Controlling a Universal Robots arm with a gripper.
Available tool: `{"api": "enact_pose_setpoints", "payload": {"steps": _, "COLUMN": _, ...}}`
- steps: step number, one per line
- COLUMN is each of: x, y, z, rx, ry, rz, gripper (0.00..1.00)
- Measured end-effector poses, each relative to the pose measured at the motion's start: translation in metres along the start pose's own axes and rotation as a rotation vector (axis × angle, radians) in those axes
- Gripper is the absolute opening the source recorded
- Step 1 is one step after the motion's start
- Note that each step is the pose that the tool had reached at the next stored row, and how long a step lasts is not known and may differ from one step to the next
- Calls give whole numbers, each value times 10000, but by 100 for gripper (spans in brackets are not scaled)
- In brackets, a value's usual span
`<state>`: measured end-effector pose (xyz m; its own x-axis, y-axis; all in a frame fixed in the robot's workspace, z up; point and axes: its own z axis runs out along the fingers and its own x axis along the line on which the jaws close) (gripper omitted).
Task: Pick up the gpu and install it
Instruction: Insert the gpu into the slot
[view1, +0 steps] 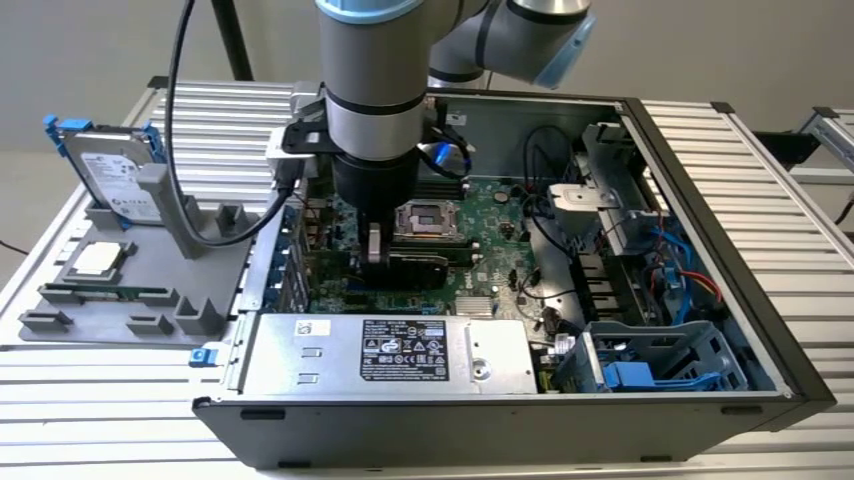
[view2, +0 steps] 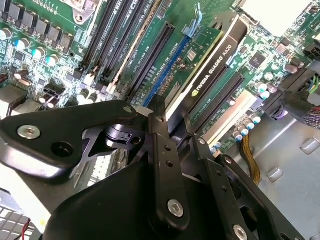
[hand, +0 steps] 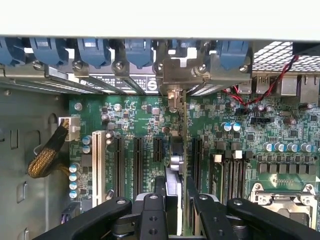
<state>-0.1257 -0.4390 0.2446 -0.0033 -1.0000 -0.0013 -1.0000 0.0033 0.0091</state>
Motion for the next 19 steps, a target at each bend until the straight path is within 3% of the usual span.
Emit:
{"api": "enact_pose_setpoints", "payload": {"steps": 9, "x": -1, "y": 0, "z": 35, "rx": -14, "ry": 0, "rz": 1, "gripper": 0}}
{"api": "enact_pose_setpoints", "payload": {"steps": 10, "x": -3, "y": 0, "z": 40, "rx": -7, "ry": -16, "rz": 3, "gripper": 100}}
{"api": "enact_pose_setpoints", "payload": {"steps": 17, "x": 0, "y": -1, "z": 35, "rx": -12, "ry": 6, "rz": 0, "gripper": 100}}
{"api": "enact_pose_setpoints", "payload": {"steps": 19, "x": -1, "y": 0, "z": -15, "rx": -13, "ry": 7, "rz": 1, "gripper": 100}}
